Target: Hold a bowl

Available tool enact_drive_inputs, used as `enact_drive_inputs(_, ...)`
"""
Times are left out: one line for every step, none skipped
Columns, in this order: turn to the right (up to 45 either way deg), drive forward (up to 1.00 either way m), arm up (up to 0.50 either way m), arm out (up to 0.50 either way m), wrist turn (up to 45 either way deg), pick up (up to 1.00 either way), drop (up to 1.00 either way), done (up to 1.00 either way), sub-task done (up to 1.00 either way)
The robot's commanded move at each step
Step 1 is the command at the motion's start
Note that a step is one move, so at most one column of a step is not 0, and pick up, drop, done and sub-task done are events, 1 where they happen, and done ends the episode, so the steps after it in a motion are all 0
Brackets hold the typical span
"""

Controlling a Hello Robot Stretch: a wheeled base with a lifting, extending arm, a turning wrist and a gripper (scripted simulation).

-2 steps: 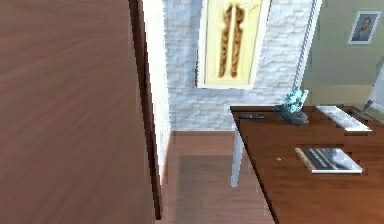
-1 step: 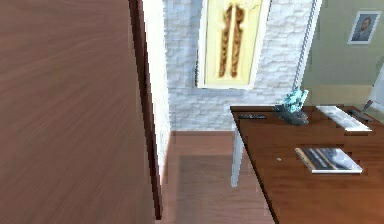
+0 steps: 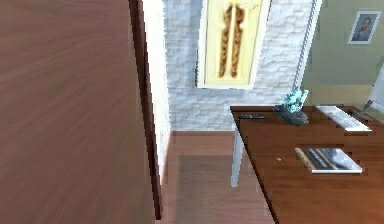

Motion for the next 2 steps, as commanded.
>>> enact_drive_inputs(0.0, 0.0, 0.0, 0.0, 45.0, 0.0, 0.0, 0.0, 0.0)
enact_drive_inputs(0.0, 0.0, 0.0, 0.0, 36.0, 0.0, 0.0, 0.0, 0.0)
